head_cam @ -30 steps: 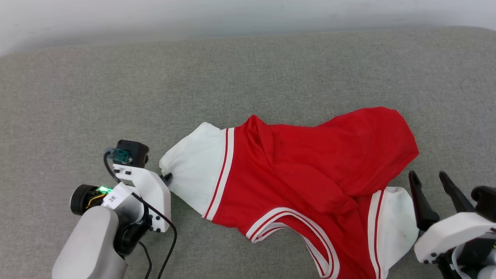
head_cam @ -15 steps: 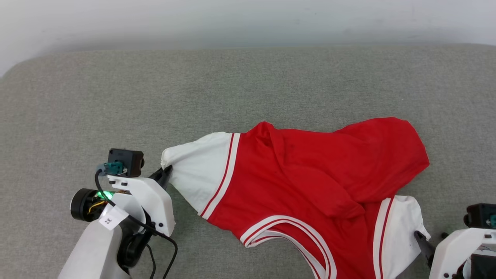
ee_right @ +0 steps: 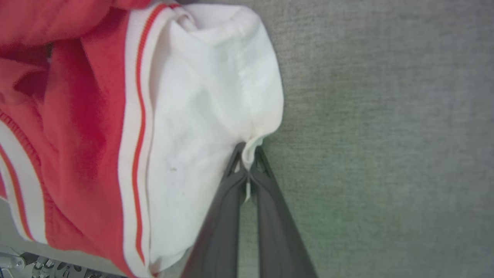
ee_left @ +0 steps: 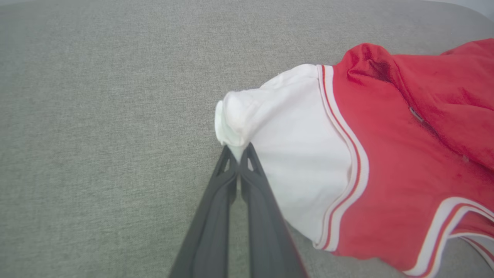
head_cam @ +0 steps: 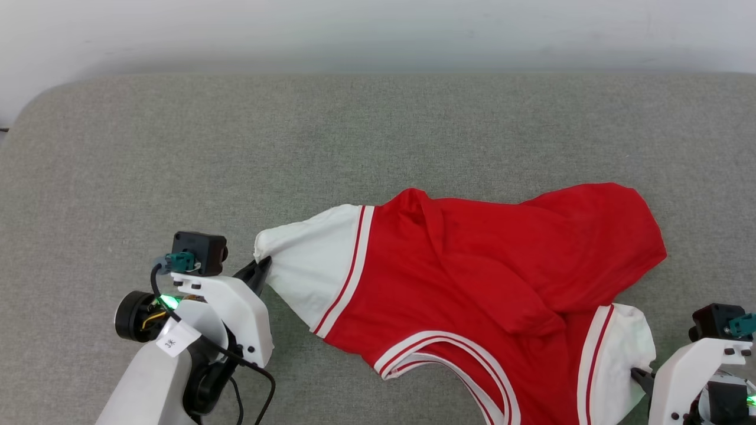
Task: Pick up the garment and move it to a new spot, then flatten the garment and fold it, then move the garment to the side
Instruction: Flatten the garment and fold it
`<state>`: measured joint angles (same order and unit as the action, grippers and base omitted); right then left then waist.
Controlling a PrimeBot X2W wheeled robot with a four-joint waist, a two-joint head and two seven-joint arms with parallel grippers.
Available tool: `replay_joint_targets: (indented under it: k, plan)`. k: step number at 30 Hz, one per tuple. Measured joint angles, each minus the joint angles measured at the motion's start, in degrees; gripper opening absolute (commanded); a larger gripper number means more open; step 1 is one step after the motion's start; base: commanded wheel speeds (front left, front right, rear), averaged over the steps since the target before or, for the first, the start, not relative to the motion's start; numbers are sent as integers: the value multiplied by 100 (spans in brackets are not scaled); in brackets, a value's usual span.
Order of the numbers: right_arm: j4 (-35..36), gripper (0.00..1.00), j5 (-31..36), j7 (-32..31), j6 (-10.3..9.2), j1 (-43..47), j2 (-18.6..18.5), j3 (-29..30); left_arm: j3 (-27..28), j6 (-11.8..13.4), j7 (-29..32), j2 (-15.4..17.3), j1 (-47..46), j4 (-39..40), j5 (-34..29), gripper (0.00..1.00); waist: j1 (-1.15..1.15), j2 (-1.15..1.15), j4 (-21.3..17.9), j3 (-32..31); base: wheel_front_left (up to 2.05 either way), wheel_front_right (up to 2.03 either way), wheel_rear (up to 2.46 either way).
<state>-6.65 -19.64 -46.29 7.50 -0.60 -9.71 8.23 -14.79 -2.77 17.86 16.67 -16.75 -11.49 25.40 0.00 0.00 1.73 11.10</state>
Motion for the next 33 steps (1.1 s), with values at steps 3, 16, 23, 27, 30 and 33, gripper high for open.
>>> replay_joint_targets:
  k: [3,16,23,27,30,33]
  plan:
    - [80,0,-10,-21,1,12,-1,77,16,27,-97,19,18,8,2,0,0,0,-17,-71,0,0,0]
    - [1532,0,366,779,2,-364,-254,366,438,316,-782,205,-75,759,-102,0,0,0,-49,-422,0,0,0]
    - [1880,0,733,1206,2,-1607,-555,324,639,428,-939,310,-1098,1177,-196,0,0,0,-38,-396,0,0,0]
    - [1580,0,832,1311,2,-2467,-736,155,659,321,-859,250,-1863,921,-45,0,0,0,-33,-232,0,0,0]
    - [1185,0,866,1412,1,-3172,-899,-1,651,225,-847,245,-2499,564,-9,0,0,0,-37,-56,0,0,0]
    - [766,0,886,1523,1,-3890,-1037,-178,628,134,-937,246,-3181,151,-48,0,1,0,-45,157,0,0,0]
